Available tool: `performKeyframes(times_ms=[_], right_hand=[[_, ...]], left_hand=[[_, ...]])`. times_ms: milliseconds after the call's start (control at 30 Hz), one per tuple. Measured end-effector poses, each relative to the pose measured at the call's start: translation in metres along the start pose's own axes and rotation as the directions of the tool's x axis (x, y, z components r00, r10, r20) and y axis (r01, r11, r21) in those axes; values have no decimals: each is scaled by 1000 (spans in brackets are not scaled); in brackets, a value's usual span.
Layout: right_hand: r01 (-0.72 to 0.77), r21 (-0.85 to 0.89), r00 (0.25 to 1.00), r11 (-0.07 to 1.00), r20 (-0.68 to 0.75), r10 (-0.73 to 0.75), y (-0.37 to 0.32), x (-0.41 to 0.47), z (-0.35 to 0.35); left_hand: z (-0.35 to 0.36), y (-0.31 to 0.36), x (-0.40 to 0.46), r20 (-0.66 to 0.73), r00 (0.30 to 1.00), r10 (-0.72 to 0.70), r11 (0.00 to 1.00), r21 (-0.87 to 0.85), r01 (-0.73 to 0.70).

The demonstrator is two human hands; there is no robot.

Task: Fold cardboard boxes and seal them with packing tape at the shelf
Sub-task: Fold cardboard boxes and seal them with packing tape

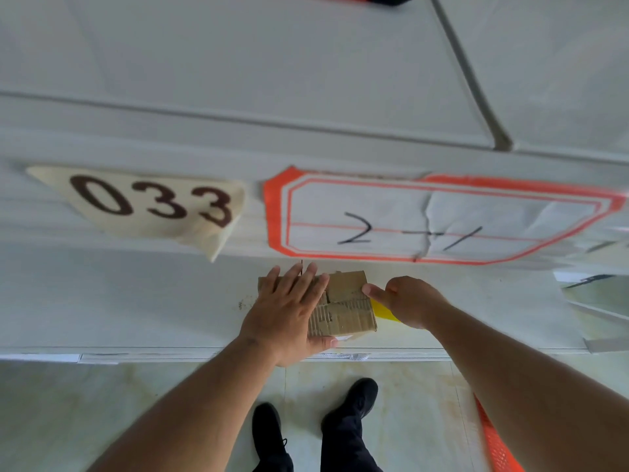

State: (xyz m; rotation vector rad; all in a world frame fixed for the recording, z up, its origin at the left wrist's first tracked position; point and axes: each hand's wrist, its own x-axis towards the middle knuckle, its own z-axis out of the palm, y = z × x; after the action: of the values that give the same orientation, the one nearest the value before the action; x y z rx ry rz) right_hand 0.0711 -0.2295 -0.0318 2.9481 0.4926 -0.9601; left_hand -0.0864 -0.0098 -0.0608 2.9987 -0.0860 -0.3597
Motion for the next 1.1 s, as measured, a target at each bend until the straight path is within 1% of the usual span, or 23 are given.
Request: performKeyframes(times_ms=[133,233,300,367,400,467,500,533,600,633,667,733,800,867,933,1000,1033,1100], right_hand=[[0,57,1000,998,22,-2,-2,-2,0],[4,-13,999,1000,41,-4,-3,-4,-3],[14,-56,998,998,57,-10,-6,-6,-8],[22,-67,998,998,55,-18,-11,-11,-17],[41,-73,998,996,54,-37,-15,-17,-25],[79,-74,994,994,83,-73,-25,-37,-49],[97,-35,989,995,112,-93,-29,-50,-64],[120,42,981,992,151,-125,-33,-62,-78],[176,223,942,959,246,-230,-45,-84,-100],[219,264,925,939,251,-286,-54,-92,-107],[262,248,919,933,231,-319,-66,-97,-110],[308,160,924,938,184,-335,-92,-103,-115],[338,140,917,931,173,-359,-117,-107,-117],[390,100,904,915,149,-401,-142,-114,-117],[473,14,876,881,102,-472,-168,-119,-111],[545,-71,839,836,54,-542,-195,-123,-100],[559,-101,829,823,39,-559,-207,-124,-95],[565,-140,823,813,15,-569,-227,-122,-88]], left_hand=[[-10,18,9,2,1000,-16,999,-35,16],[-24,54,35,18,1000,18,998,-66,-17],[-35,70,48,16,1000,1,995,-99,0],[-39,69,51,-31,1000,-1,992,-130,-3],[-41,62,47,-69,997,20,987,-158,-31],[-46,42,31,-137,989,59,956,-277,-96],[-50,31,21,-164,984,68,925,-358,-124],[-52,22,11,-212,975,69,892,-425,-155],[-54,6,-6,-328,945,8,843,-506,-183],[-52,0,-12,-360,932,-45,821,-545,-171],[-49,-6,-16,-364,927,-93,801,-580,-148],[-44,-17,-25,-328,935,-137,768,-631,-108],[-40,-31,-38,-314,938,-146,754,-650,-100],[-36,-51,-57,-317,937,-147,778,-622,-88],[-37,-72,-78,-294,943,-153,818,-573,-46],[-43,-84,-93,-229,963,-142,851,-525,0],[-47,-86,-96,-182,973,-143,850,-527,26],[-49,-89,-95,-97,980,-174,804,-588,85]])
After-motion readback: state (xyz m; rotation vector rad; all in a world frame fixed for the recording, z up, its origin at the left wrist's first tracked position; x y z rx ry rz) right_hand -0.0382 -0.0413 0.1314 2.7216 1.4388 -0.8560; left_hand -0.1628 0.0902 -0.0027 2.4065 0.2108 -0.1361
